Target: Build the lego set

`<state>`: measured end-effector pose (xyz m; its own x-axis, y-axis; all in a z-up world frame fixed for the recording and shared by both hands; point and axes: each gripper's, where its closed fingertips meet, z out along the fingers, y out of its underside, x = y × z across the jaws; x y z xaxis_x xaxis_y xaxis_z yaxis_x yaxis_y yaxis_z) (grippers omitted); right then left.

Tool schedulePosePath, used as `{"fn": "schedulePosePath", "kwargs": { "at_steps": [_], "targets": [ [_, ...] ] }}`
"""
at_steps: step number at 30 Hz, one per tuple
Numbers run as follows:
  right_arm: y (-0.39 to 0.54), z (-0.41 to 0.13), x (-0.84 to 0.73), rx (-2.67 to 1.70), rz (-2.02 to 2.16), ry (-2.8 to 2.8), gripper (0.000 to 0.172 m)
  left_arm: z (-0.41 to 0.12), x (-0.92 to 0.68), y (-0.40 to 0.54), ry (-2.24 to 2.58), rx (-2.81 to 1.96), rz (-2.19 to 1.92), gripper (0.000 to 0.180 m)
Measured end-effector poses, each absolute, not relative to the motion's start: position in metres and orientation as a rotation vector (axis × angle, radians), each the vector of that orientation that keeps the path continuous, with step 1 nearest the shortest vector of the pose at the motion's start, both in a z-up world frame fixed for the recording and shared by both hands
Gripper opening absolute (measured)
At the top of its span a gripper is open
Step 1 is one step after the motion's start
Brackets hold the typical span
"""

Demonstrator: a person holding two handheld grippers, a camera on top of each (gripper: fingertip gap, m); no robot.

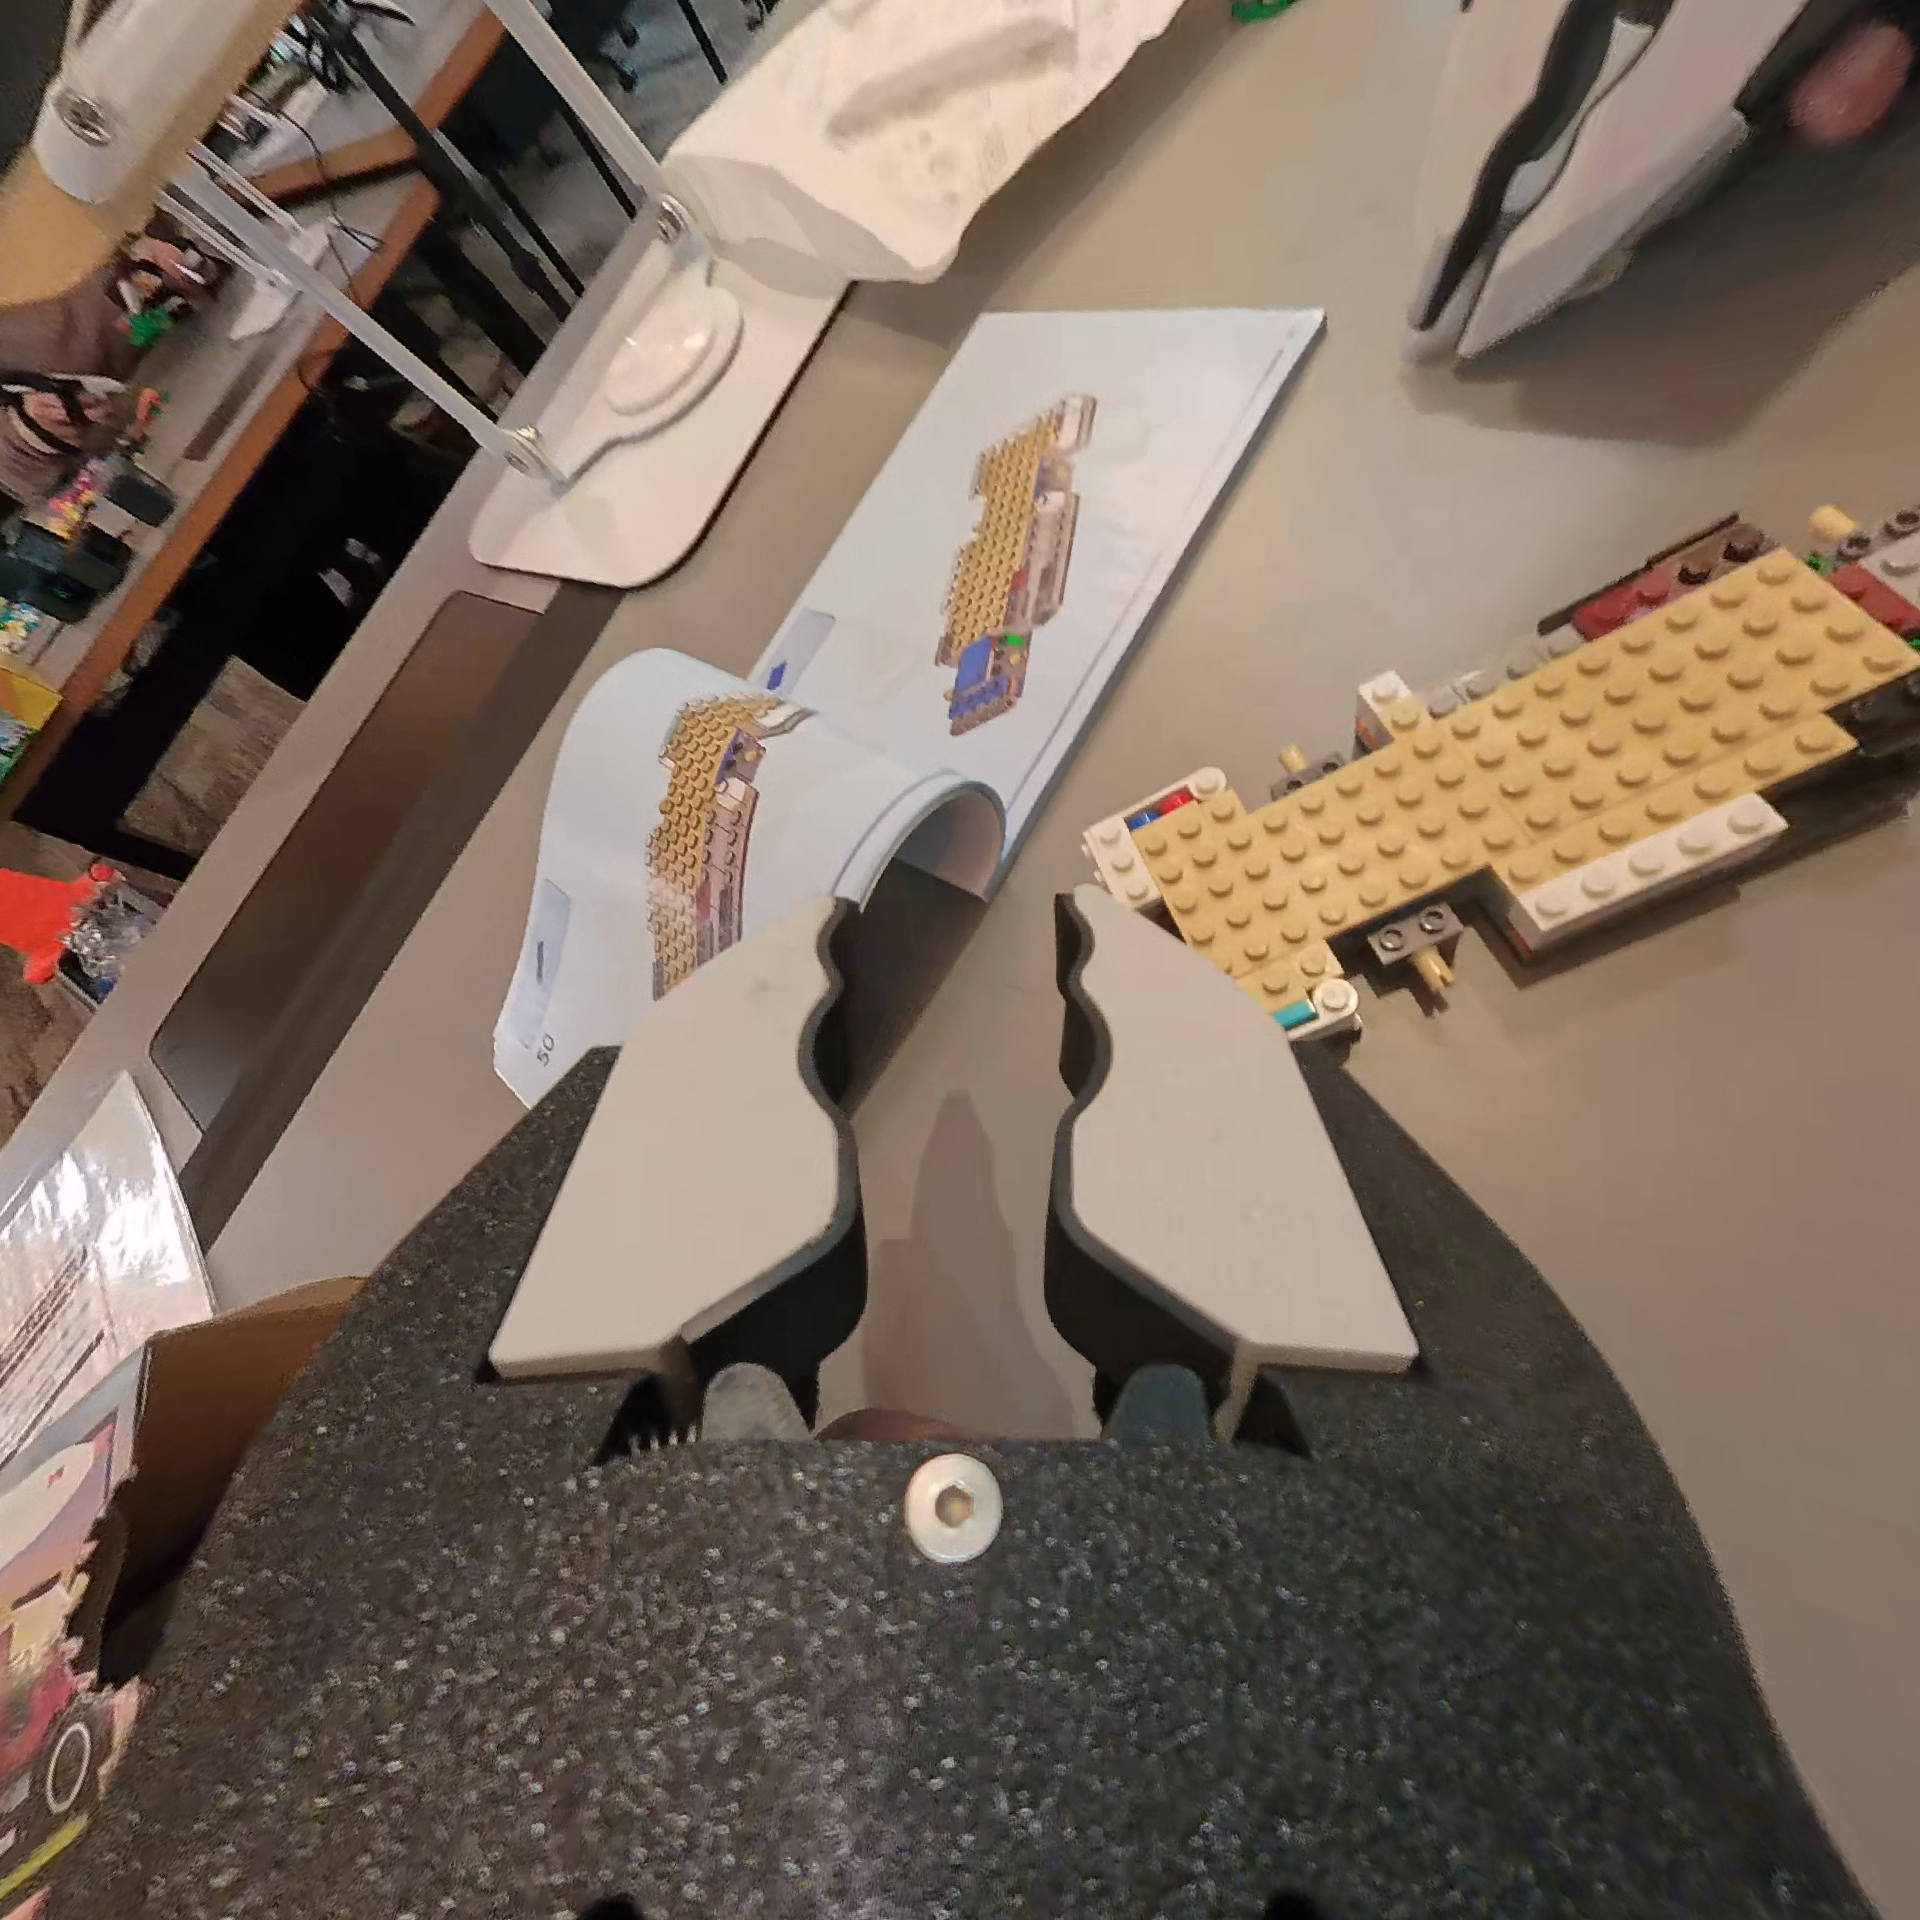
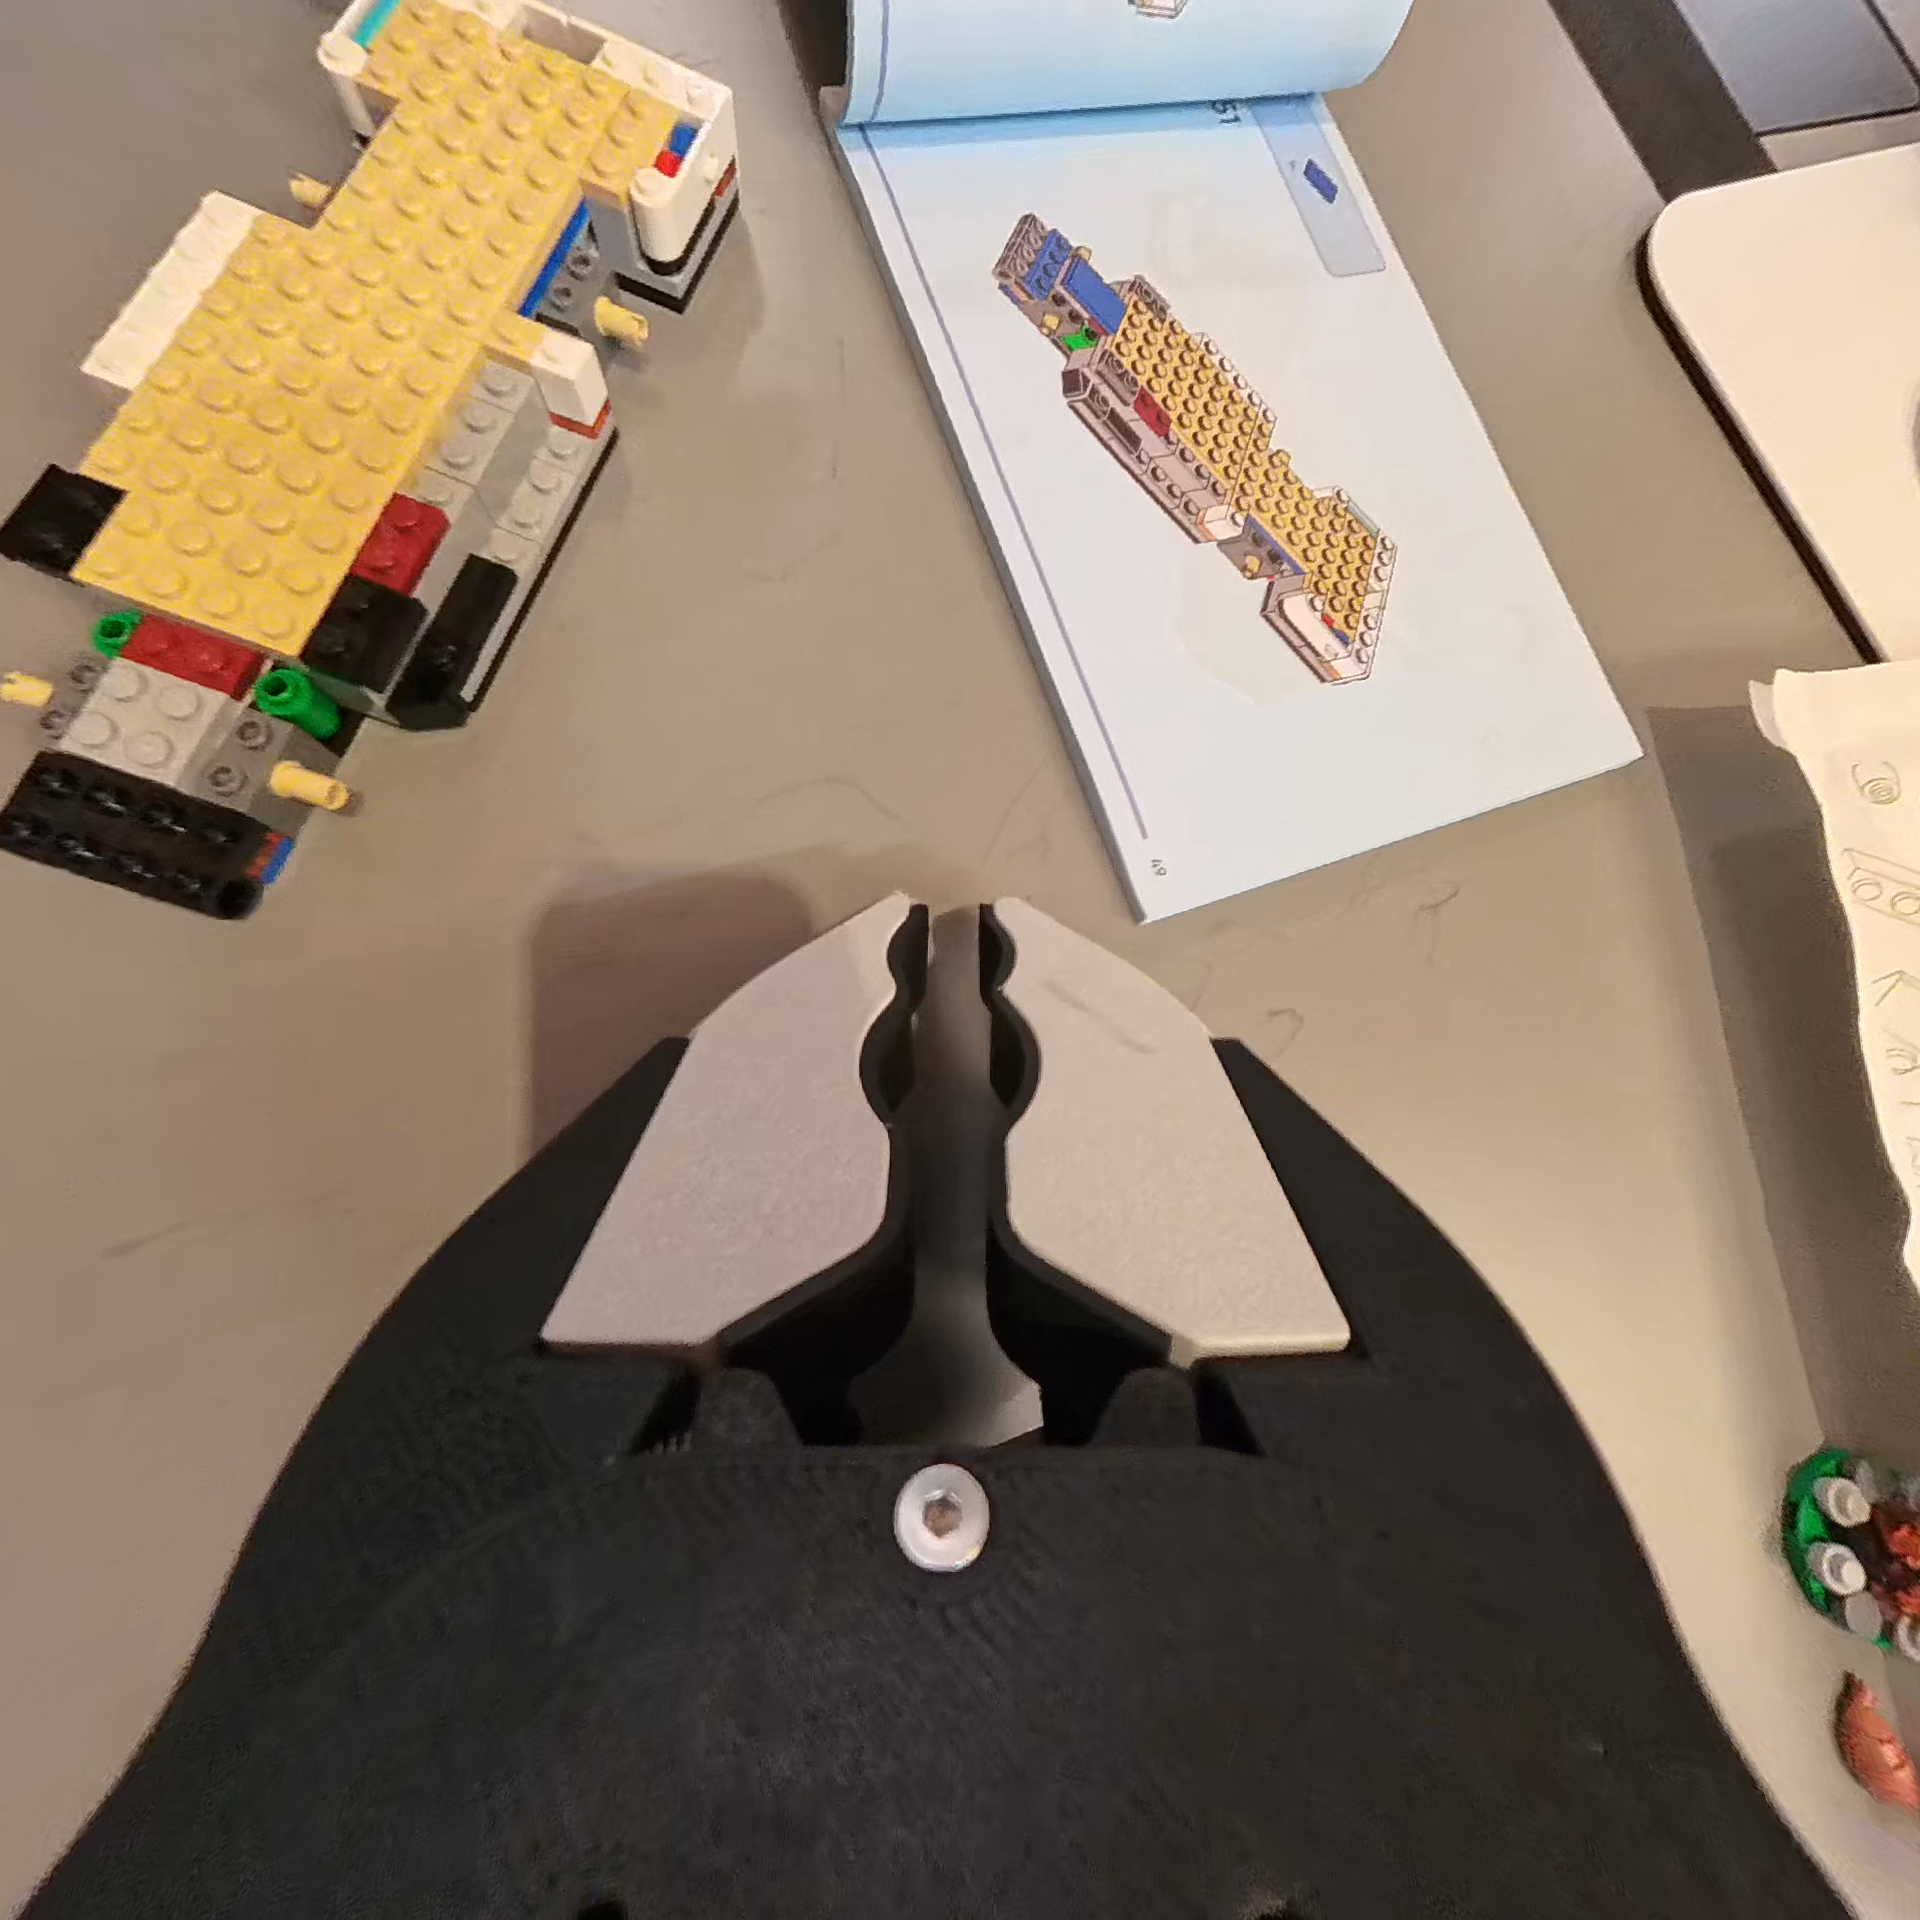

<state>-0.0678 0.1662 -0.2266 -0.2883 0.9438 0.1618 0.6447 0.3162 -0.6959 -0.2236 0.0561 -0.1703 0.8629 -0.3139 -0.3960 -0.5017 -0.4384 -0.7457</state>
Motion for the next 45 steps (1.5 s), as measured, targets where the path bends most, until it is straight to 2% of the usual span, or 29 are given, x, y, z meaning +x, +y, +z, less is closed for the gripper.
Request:
{"fn": "schedulePosePath", "kwargs": {
  "at_steps": [7, 12, 15, 19, 22, 24, 26, 32, 35, 36, 37, 42, 45],
  "targets": [
    [0.134, -0.227, -0.033, -1.424, 0.73, -2.131, 0.018, -0.178, -0.225, 0.064, 0.586, -2.049, 0.276, 0.036],
    [0.139, -0.182, 0.043, -1.466, 0.69, -2.089, 0.02, -0.184, -0.231, 0.064, 0.558, -2.062, 0.296, 0.036],
    [0.196, -0.136, 0.109, -1.582, 0.565, -1.955, 0.02, -0.185, -0.231, 0.064, 0.547, -2.063, 0.299, 0.036],
    [0.352, -0.091, 0.199, -1.873, 0.229, -1.504, 0.021, -0.185, -0.231, 0.065, 0.557, -2.07, 0.321, 0.036],
    [0.464, -0.121, 0.263, -2.209, 0.074, -1.124, 0.026, -0.183, -0.227, 0.066, 0.573, -2.064, 0.331, 0.036],
    [0.503, -0.156, 0.287, -2.414, 0.094, -0.942, 0.028, -0.181, -0.226, 0.066, 0.576, -2.058, 0.335, 0.035],
    [0.523, -0.181, 0.301, -2.528, 0.079, -0.836, 0.035, -0.179, -0.227, 0.065, 0.577, -2.053, 0.352, 0.035],
    [0.527, -0.226, 0.299, -2.645, 0.074, -0.822, 0.033, -0.178, -0.224, 0.065, 0.606, -2.055, 0.374, 0.034],
    [0.531, -0.228, 0.3, -2.635, 0.068, -0.817, 0.025, -0.183, -0.224, 0.064, 0.629, -2.073, 0.399, 0.034],
    [0.53, -0.229, 0.299, -2.634, 0.096, -0.822, 0.011, -0.183, -0.223, 0.064, 0.638, -2.073, 0.405, 0.034],
    [0.53, -0.229, 0.297, -2.624, 0.106, -0.827, 0.009, -0.182, -0.221, 0.065, 0.645, -2.069, 0.408, 0.034],
    [0.516, -0.227, 0.291, -2.604, 0.144, -0.967, 0.009, -0.175, -0.216, 0.066, 0.633, -2.03, 0.4, 0.034],
    [0.497, -0.201, 0.281, -2.507, 0.166, -1.041, 0.009, -0.171, -0.215, 0.065, 0.605, -2.009, 0.396, 0.034]
  ]
}}
